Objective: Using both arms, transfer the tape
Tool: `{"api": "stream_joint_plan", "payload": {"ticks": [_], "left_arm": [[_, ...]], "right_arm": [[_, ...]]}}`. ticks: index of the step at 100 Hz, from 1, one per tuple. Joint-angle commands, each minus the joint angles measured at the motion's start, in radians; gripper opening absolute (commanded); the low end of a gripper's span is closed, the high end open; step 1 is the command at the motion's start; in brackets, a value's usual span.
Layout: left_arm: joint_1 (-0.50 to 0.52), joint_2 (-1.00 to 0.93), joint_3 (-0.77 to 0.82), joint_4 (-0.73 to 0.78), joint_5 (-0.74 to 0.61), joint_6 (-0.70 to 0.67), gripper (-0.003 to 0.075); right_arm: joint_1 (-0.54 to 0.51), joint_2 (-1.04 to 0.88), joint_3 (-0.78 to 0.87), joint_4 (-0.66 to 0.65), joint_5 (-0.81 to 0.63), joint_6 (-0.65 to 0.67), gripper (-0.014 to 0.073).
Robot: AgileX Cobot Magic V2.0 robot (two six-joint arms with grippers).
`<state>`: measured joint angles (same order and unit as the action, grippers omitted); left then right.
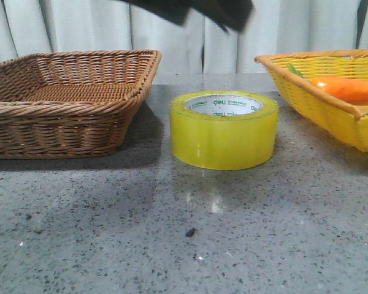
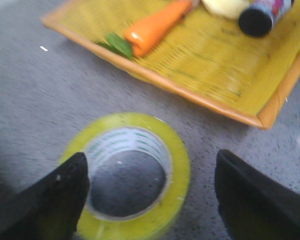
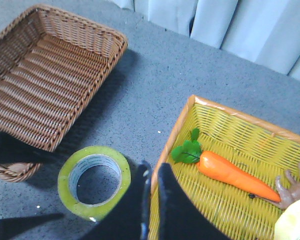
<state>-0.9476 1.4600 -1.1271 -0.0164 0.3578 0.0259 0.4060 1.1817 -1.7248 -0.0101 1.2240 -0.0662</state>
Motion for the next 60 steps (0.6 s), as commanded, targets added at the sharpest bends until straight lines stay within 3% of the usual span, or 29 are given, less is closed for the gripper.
{"api": "stream_joint_plan", "payload": {"ticks": [1,19,41,60], "left_arm": [[-0.027,0.034,-0.094,0.001,0.01,0.0,0.05],[-0.034,0.167,-0.203,0.001,0.13,0.0,0.05],[-0.033,0.261,-0.246,0.001,0.159,0.022,0.0488],[-0.03,0.292,-0.25,0.008,0.161,0.023,0.0371]], "right_arm": [[-0.006,-0.038,-0.021,-0.009,-0.043,-0.001,-0.0074],[-0.006,-0.041,-0.021,-0.009,-0.017,-0.001,-0.0074],[-0.006,-0.041,-0.021,-0.009,-0.008,-0.001,-0.0074],[-0.006,-0.041,-0.021,-0.009,-0.003,-0.001,-0.0074]]}}
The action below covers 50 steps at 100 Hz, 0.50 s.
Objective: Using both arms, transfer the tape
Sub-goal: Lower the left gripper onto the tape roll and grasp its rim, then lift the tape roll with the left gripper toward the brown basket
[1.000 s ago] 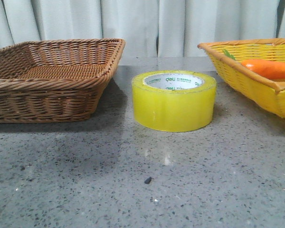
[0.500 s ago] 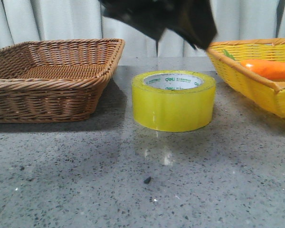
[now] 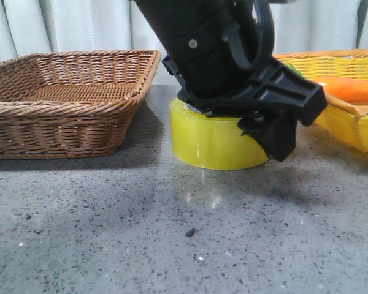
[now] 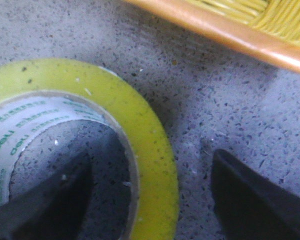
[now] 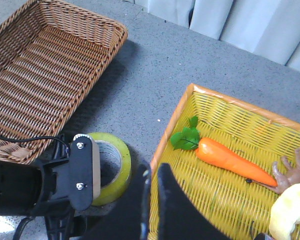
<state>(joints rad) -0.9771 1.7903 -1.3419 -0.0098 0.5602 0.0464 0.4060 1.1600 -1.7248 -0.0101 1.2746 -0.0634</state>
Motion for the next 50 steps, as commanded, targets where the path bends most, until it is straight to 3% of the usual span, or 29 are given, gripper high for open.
{"api": "stream_joint_plan", "payload": {"ticks": [1,19,31,50], "left_arm": [[-0.001,-0.038,-0.035,0.001,-0.041,0.002,0.0354],[0.002,-0.036,-0.035,0.001,-0.039,0.002,0.012],[0.002,-0.036,-0.039,0.001,-0.037,0.002,0.0009],[0.002,-0.036,-0.114,0.001,0.03,0.002,-0.002]], "right_arm": [[-0.006,-0.019,-0.021,-0.009,-0.054,-0.004,-0.0074],[-0.006,-0.019,-0.021,-0.009,-0.054,-0.004,-0.0074],[-0.006,-0.019,-0.021,-0.009,-0.054,-0.004,-0.0074],[-0.006,-0.019,-0.021,-0.009,-0.047,-0.004,-0.0074]]}}
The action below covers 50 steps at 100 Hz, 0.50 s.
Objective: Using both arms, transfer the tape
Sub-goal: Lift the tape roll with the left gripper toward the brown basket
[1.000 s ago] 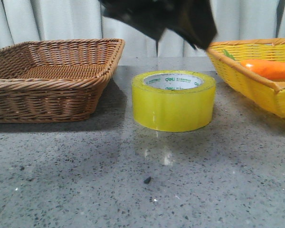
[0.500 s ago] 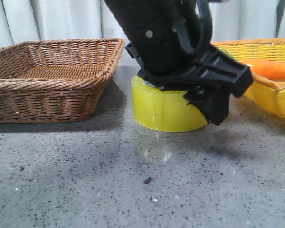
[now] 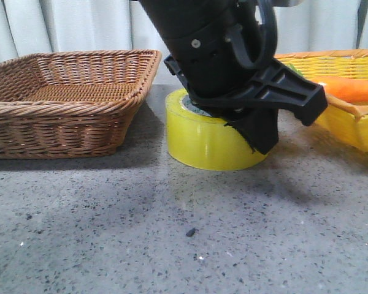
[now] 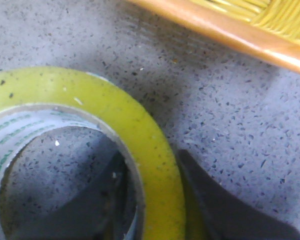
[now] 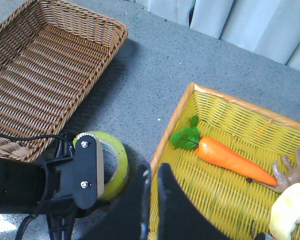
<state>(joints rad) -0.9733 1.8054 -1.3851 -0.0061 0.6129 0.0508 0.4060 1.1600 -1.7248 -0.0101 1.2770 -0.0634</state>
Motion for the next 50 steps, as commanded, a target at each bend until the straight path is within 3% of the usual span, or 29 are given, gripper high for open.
{"api": "stream_joint_plan", "payload": {"ticks": [1,30,50], "left_arm": [[-0.002,-0.051,-0.075,-0.002,-0.019,-0.002,-0.002],[-0.002,-0.073,-0.279,0.052,0.178,0.0,-0.002],[0.006,-0.172,-0.32,0.114,0.196,0.0,-0.002]], "right_arm": [[-0.006,-0.019,-0.021,-0.009,-0.047,-0.004,-0.0074],[-0.006,-0.019,-0.021,-0.009,-0.018,-0.004,-0.0074],[-0.006,-0.019,-0.021,-0.009,-0.018,-0.004,-0.0074]]}}
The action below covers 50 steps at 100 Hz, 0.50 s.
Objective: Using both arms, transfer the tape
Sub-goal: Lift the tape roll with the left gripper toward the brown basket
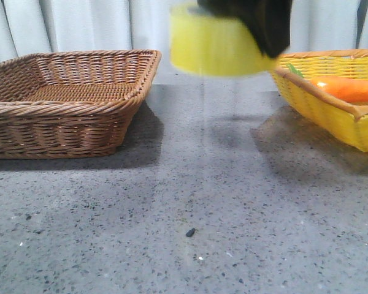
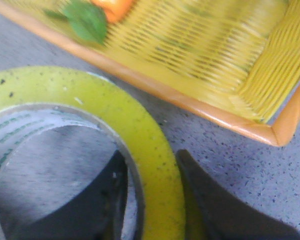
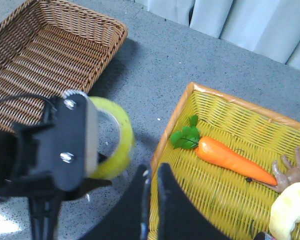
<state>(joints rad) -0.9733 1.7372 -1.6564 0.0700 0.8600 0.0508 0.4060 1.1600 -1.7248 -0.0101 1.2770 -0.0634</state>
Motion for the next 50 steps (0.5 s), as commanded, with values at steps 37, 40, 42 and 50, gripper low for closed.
{"api": "stream_joint_plan", "payload": {"ticks": [37,40,42,50], "left_arm": [[0.187,-0.248,-0.031,0.074,0.142,0.0,-0.0021],[0.208,-0.25,-0.021,0.069,0.145,0.0,-0.0021],[0.216,-0.251,-0.012,0.067,0.145,0.0,-0.0021],[0.261,-0.251,0.029,0.057,0.135,0.0,-0.0021]], "right_arm": [[-0.006,-0.019,-0.018,-0.009,-0.009,-0.004,-0.0074],[-0.006,-0.019,-0.012,-0.009,-0.009,-0.004,-0.0074],[-0.006,-0.019,-0.009,-0.009,-0.011,-0.004,-0.0074],[-0.006,-0.019,0.015,-0.009,-0.011,-0.004,-0.0074]]}}
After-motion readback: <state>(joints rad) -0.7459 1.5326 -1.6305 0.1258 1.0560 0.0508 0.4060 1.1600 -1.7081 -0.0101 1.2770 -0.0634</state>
